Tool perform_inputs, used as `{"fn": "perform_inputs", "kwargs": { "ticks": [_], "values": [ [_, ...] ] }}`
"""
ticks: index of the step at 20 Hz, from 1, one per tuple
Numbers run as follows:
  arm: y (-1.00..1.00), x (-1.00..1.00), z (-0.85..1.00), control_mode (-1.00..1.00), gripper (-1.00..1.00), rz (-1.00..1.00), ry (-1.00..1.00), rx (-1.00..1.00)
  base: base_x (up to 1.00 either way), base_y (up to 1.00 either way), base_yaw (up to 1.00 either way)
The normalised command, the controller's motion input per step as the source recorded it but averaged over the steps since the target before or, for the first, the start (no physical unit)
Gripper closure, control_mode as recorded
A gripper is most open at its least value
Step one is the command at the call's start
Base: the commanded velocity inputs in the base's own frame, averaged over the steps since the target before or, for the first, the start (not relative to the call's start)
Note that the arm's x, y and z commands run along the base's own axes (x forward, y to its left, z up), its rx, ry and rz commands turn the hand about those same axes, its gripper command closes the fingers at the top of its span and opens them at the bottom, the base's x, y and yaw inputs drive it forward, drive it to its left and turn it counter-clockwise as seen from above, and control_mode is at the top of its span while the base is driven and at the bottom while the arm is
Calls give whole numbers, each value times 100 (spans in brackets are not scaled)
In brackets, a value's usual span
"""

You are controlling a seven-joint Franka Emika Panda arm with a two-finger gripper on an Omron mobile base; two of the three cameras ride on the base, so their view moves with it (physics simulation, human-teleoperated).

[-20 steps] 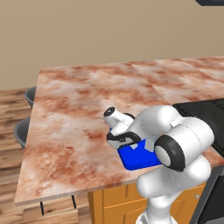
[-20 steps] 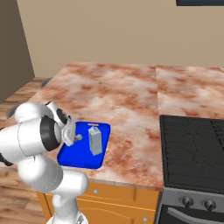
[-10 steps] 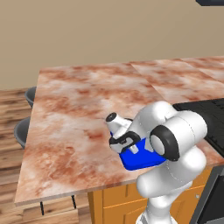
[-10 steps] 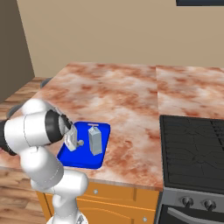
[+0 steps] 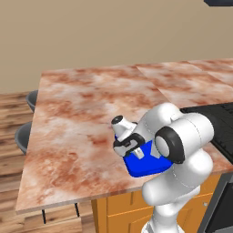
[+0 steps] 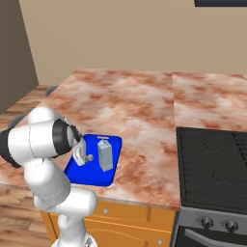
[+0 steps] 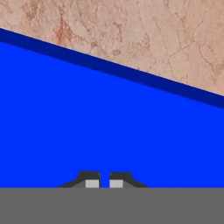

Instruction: Take out the milk from the fridge and place it on the tray on the counter. Then take the sugar cube near the tray and place it in the tray.

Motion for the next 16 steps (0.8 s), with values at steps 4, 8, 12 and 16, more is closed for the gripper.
{"fn": "perform_inputs", "kwargs": {
  "ticks": [4,8,12,16],
  "values": [
    [-2,0,-36,-100,-100,6,3,3,0,0,0],
    [-10,-2,-7,-100,-100,5,0,0,0,0,0],
    [0,-28,7,-100,-100,0,-5,0,0,0,0],
    [0,-38,54,-100,-100,0,-1,0,0,0,0]
  ]
}}
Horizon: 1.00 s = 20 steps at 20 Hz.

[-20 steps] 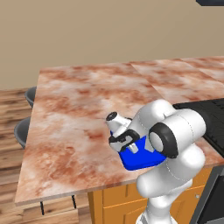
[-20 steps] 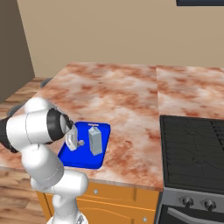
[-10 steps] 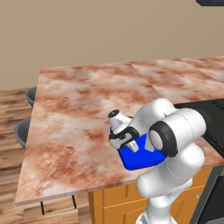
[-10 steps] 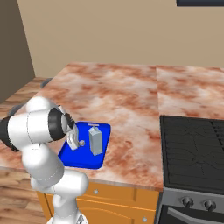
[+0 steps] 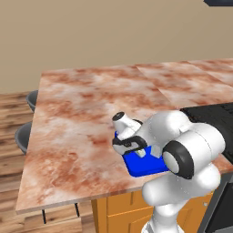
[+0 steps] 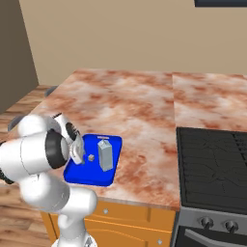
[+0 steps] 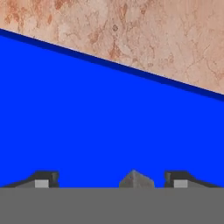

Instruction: Take out the milk from the fridge and place it on the tray on the counter. Then take the sugar cube near the tray and place it in the tray.

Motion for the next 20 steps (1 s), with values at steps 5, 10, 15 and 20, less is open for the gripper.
{"fn": "perform_inputs", "kwargs": {
  "ticks": [5,10,15,20],
  "values": [
    [0,-43,88,-100,-100,0,-1,0,0,0,0],
    [0,-53,100,-100,-100,0,-3,0,0,0,0],
    [-16,-75,100,-100,-100,0,-5,0,0,0,0],
    [-39,-95,100,-100,-100,5,-12,0,0,0,0]
  ]
}}
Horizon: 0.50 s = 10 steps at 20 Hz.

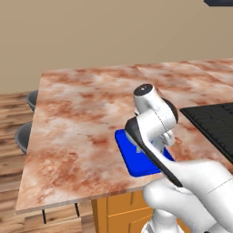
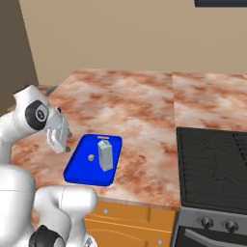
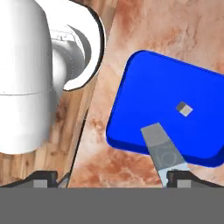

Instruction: Take out the milk from the fridge and place it on the tray on the counter. Then take the sugar cube near the tray and place it in the tray.

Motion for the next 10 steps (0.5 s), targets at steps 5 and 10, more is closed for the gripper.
{"fn": "perform_inputs", "kwargs": {
  "ticks": [5,10],
  "values": [
    [-57,-93,76,-100,-100,12,-16,0,0,0,0],
    [-32,-89,95,-100,-100,14,-19,0,0,0,0]
  ]
}}
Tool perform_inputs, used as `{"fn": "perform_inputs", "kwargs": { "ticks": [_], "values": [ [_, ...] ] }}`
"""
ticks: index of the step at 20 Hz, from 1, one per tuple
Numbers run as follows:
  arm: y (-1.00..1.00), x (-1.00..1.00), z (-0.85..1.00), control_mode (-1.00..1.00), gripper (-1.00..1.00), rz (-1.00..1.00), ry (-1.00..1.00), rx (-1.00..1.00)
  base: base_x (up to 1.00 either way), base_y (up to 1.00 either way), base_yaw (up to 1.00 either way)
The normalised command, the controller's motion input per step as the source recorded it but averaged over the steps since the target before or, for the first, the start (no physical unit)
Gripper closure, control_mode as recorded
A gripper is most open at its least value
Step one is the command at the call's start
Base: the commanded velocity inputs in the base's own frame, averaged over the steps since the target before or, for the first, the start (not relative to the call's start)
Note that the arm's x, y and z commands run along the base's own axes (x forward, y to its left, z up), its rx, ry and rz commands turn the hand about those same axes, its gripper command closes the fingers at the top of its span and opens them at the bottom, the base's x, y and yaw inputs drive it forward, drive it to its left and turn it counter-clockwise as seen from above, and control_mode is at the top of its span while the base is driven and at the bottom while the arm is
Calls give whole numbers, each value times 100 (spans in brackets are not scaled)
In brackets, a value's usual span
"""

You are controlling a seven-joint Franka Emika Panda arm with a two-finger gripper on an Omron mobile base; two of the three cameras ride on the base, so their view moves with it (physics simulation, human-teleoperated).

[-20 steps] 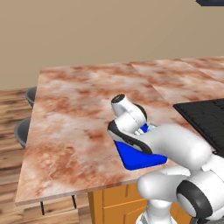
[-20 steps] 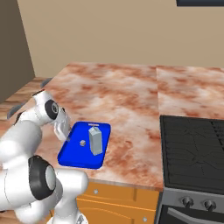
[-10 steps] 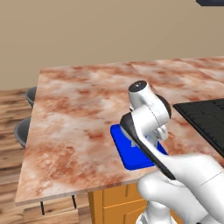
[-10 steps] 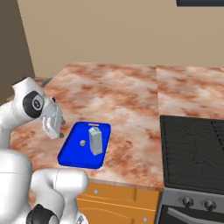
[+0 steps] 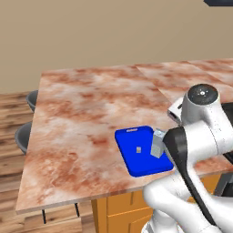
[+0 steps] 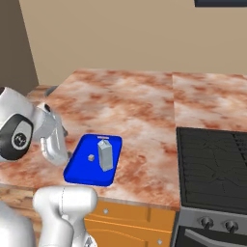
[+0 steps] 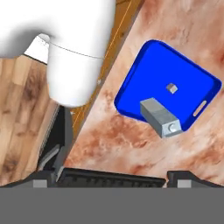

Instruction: Take out the milk from the fridge and place it on the tray on the counter. Then take the sugar cube near the tray and place it in the tray.

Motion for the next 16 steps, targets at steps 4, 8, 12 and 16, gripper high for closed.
{"fn": "perform_inputs", "kwargs": {
  "ticks": [4,8,12,16],
  "values": [
    [0,-67,100,-100,-100,13,-23,0,0,0,0],
    [1,-52,100,-100,-100,8,-25,0,0,0,0],
    [12,-3,100,-100,-100,2,-17,0,0,0,0],
    [21,12,100,-100,-100,0,-22,0,0,0,0]
  ]
}}
